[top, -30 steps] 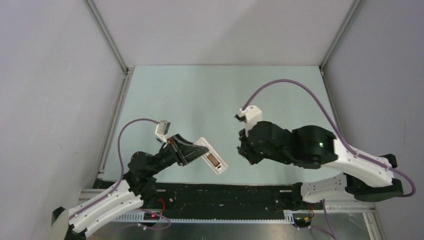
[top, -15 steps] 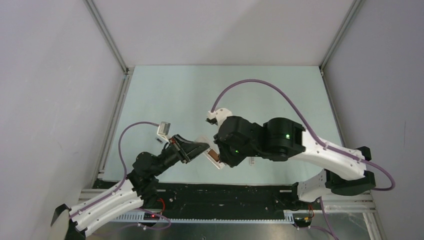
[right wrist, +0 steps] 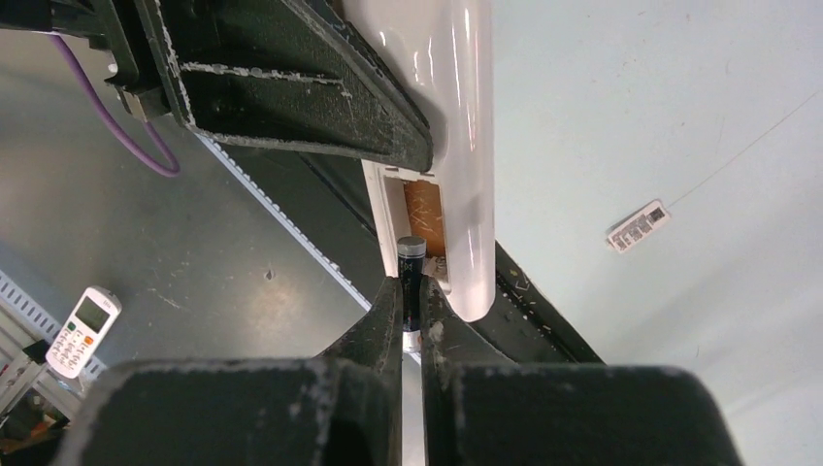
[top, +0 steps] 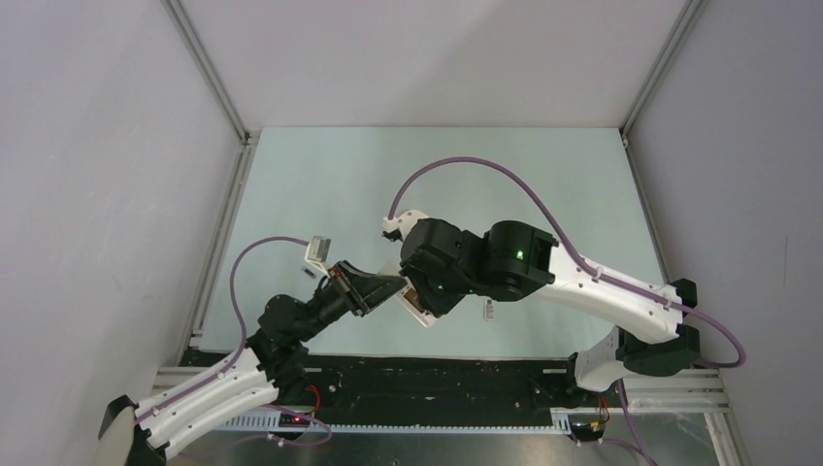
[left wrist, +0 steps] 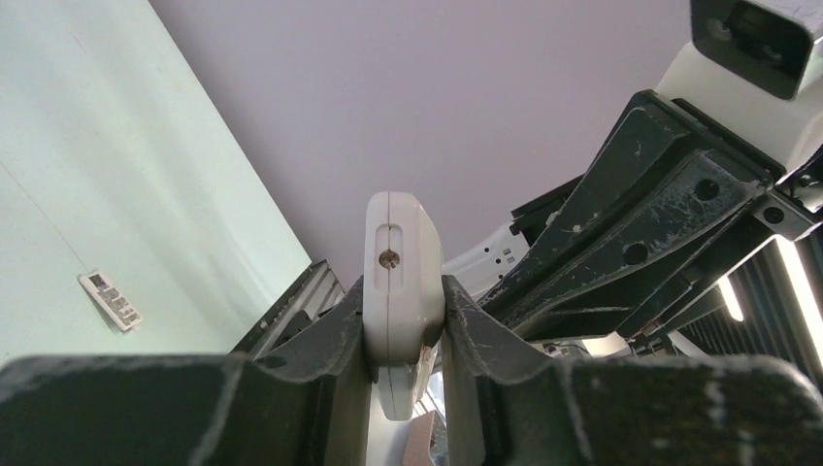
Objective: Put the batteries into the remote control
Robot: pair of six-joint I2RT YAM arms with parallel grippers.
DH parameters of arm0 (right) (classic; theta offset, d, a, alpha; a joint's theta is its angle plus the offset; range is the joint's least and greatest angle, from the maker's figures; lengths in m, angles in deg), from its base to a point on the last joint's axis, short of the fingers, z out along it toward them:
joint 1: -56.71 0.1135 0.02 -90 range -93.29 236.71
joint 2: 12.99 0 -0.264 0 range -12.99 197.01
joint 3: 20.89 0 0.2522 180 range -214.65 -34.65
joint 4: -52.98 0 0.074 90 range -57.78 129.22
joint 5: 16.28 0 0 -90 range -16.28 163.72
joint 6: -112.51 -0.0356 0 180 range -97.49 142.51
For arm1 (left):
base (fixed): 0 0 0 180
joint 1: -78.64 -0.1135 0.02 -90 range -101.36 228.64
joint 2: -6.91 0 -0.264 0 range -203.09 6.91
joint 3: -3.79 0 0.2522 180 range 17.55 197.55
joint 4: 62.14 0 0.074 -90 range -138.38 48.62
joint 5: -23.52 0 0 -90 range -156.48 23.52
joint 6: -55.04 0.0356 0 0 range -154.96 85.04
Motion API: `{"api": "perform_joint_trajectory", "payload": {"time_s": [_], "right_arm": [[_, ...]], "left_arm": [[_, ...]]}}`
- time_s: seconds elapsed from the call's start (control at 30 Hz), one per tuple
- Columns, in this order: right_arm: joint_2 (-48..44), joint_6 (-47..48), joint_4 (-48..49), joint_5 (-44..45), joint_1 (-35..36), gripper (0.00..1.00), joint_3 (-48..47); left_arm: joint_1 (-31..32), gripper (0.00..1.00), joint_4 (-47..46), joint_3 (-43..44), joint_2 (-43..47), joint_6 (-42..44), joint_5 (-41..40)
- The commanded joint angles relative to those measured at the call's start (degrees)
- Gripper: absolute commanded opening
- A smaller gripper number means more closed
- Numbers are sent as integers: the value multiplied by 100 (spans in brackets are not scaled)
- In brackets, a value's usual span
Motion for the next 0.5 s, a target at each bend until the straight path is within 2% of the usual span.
{"api": "perform_joint_trajectory", "payload": {"time_s": [0.0, 0.47], "right_arm": [[76, 242, 206, -154, -91, 0, -41], [210, 250, 324, -333, -217, 0, 204]], "left_arm": [[26, 0, -281, 11, -92, -181, -68], [19, 0, -280, -20, -96, -287, -115]]}}
